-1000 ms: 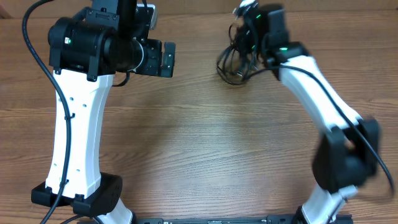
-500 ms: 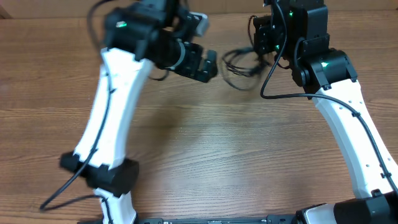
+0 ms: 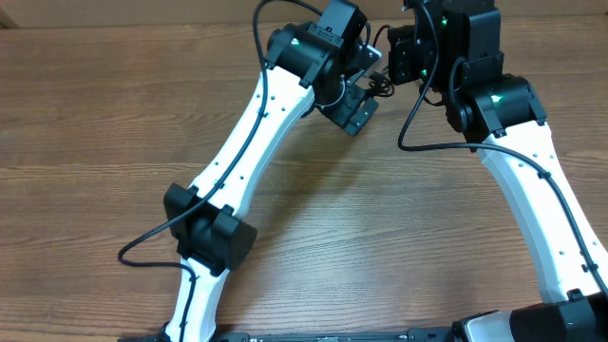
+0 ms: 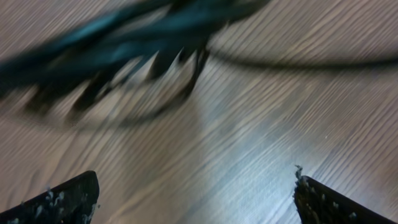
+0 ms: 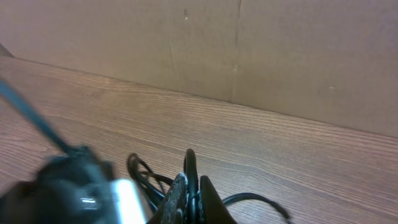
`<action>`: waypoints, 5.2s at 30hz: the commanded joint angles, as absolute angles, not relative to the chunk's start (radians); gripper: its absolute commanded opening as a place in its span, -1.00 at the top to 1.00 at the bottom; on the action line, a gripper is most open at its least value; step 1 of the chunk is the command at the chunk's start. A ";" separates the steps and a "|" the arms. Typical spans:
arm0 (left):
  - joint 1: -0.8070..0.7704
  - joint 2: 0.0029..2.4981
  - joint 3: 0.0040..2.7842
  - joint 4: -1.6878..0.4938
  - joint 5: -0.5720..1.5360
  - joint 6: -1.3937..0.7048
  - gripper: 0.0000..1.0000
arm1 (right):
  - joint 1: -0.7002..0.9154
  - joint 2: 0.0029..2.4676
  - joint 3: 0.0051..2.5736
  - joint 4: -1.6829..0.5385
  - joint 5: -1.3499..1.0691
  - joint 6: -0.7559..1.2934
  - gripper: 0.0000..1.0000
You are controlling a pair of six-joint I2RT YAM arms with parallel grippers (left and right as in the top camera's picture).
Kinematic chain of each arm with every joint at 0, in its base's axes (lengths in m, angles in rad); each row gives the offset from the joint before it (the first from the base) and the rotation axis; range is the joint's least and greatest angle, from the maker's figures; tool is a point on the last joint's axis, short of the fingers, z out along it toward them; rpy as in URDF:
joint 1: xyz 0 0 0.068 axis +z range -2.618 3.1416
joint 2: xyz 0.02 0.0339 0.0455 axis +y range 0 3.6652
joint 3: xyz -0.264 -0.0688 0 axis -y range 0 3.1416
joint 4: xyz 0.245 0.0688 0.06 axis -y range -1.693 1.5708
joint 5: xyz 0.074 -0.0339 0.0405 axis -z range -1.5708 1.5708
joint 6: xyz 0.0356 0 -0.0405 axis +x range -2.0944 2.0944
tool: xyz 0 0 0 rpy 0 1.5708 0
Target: Untangle cables
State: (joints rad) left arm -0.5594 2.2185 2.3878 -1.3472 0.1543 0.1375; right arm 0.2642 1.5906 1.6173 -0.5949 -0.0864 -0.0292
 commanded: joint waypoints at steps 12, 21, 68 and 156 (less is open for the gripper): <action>-0.556 2.235 2.392 -1.274 0.127 0.258 -1.00 | 0.268 1.534 1.631 -0.585 -0.079 -0.027 0.92; -0.538 2.193 2.392 -1.235 0.122 0.266 -1.00 | 0.268 1.533 1.631 -0.585 -0.064 -0.033 0.92; -0.442 2.193 2.392 -0.990 0.308 -0.646 -1.00 | 0.268 1.486 1.634 -0.612 -0.061 -0.033 0.92; -0.310 2.294 2.392 -1.375 0.131 -1.219 0.91 | 0.121 1.309 1.644 -0.708 0.020 0.033 0.92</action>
State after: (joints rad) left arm -0.3283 2.3791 2.3848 -1.3849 0.1268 -1.2709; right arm 0.1284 1.2339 1.6524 -0.6678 0.0181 0.0082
